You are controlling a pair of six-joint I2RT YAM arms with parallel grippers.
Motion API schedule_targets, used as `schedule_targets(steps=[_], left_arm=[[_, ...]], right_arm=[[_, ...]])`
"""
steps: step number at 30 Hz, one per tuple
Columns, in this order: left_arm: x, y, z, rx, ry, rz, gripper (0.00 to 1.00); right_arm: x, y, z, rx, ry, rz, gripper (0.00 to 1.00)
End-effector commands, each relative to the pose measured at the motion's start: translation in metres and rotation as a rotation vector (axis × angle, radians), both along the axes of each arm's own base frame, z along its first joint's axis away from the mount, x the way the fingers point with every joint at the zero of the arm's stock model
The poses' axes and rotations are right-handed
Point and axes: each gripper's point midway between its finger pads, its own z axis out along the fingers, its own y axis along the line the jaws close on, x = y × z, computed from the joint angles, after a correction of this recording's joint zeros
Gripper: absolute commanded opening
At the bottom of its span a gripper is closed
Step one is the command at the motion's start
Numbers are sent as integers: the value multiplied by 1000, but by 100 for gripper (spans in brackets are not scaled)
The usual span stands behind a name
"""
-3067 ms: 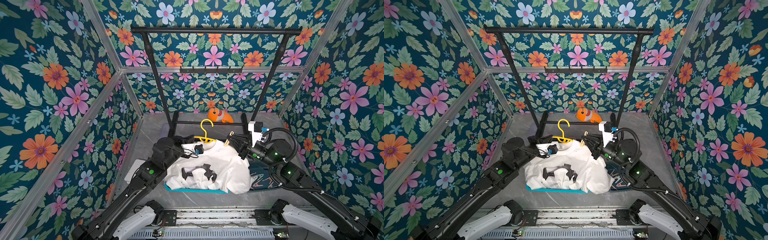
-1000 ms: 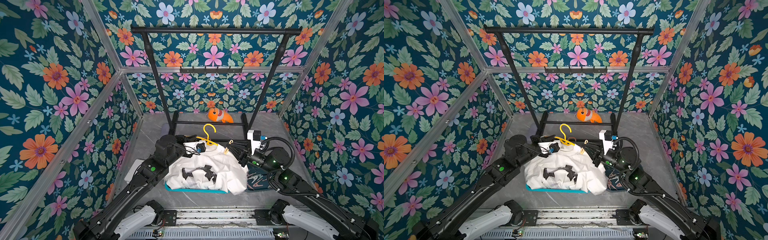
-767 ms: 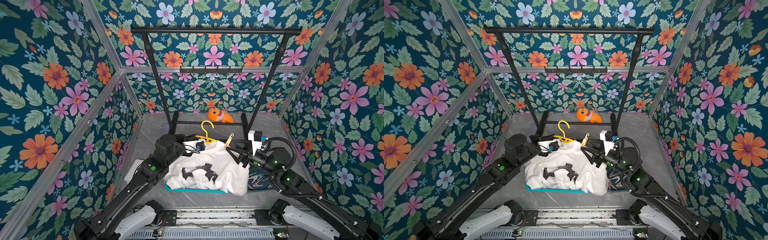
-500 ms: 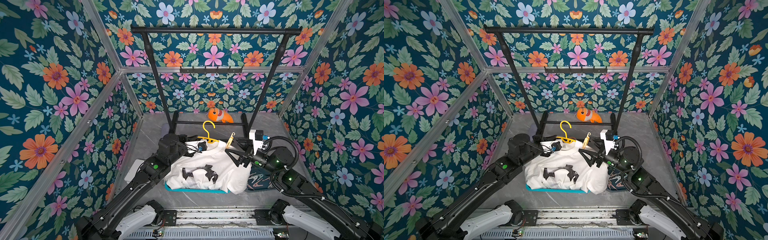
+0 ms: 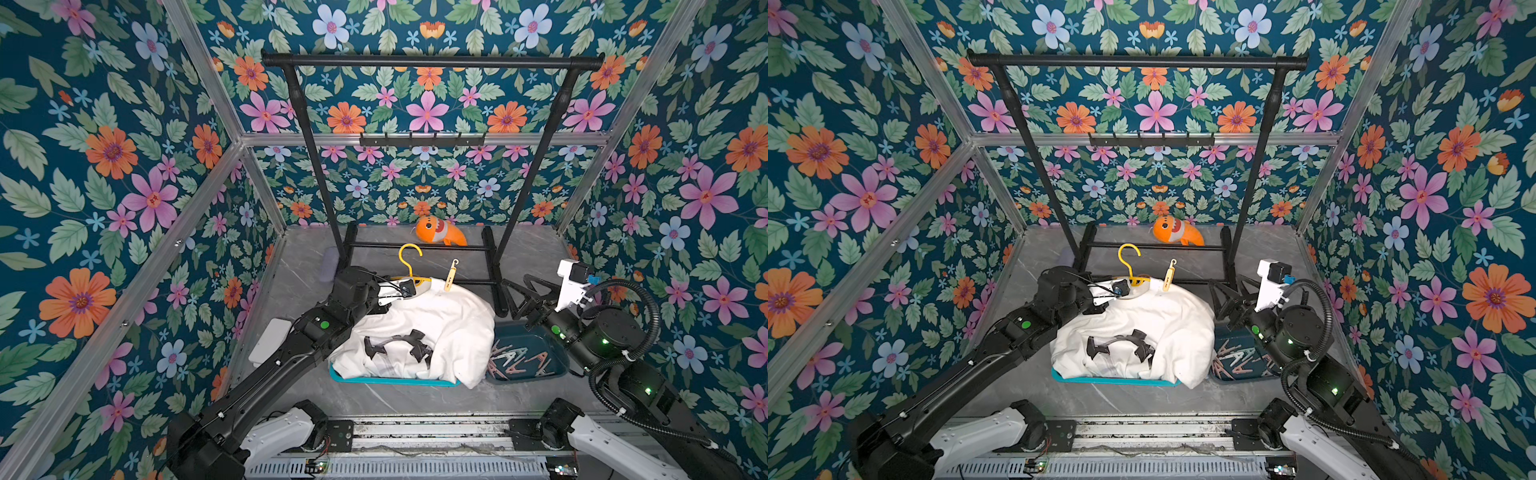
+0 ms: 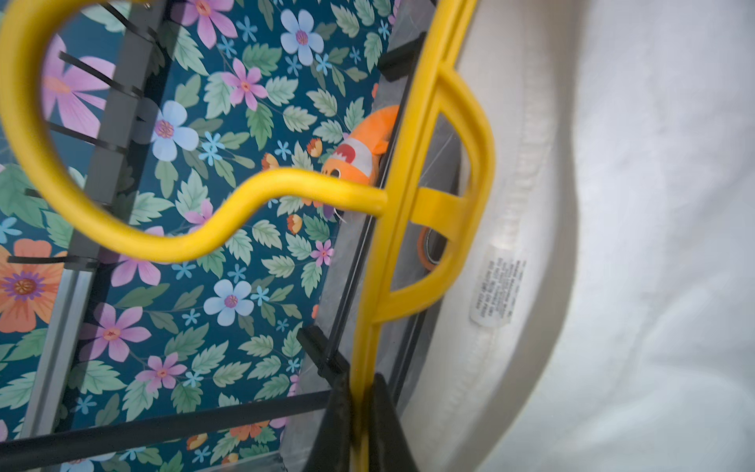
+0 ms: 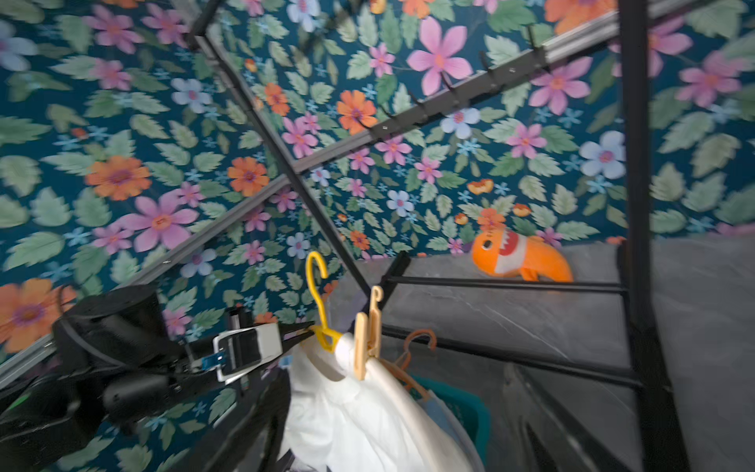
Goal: Use clothespins to secure the t-shirt on both sides of the hanger
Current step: Clamp the T-shirt on the hanger, then place the hanger in the basket.
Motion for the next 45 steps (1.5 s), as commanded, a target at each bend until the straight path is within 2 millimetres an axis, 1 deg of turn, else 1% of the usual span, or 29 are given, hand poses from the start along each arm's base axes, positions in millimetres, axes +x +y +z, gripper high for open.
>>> schedule_targets(steps=[1,3,5,7,12,15,16,18,20,24,25,27,28,30,33,36,38,40,45], left_arm=[[3,9,-14,45,41,56,0],[5,8,-21,59,57,56,0],[7,7,-25,69,69,64,0],[10,8,-28,76,81,76,0],[15,7,-38,97,115,83,0],[18,7,-42,99,137,93,0],[18,6,-43,101,143,93,2],[20,6,-43,103,144,98,10],[22,7,-43,105,141,107,17],[24,9,-39,90,139,115,23],[24,8,-38,85,139,112,25],[25,10,-35,76,129,121,26],[25,11,-33,68,128,126,26],[25,12,-22,33,110,135,30],[20,12,1,-55,67,133,36],[10,14,22,-159,31,123,45],[2,14,28,-209,31,108,47],[-5,15,30,-251,37,103,48],[-15,21,23,-309,56,115,49]], right_arm=[[-2,-45,-71,-132,303,-247,76],[-4,-45,-91,-186,397,-256,69],[-6,-45,-110,-205,481,-271,67],[-7,-40,-131,-207,571,-253,64],[-8,-39,-196,-128,849,-235,44],[-6,-37,-222,-117,909,-241,42],[-5,-37,-228,-117,920,-250,41],[-2,-37,-240,-117,931,-261,39],[0,-38,-250,-121,943,-277,38],[0,-42,-267,-144,983,-305,37],[1,-41,-270,-147,992,-307,34],[1,-40,-277,-145,1009,-312,31],[1,-40,-280,-142,1015,-312,27],[1,-39,-285,-132,1023,-319,26],[0,-41,-293,-117,1042,-343,18],[-3,-44,-304,-113,1065,-379,17],[-1,-45,-310,-109,1075,-397,16],[1,-45,-314,-103,1091,-416,12],[3,-47,-323,-110,1122,-457,12]])
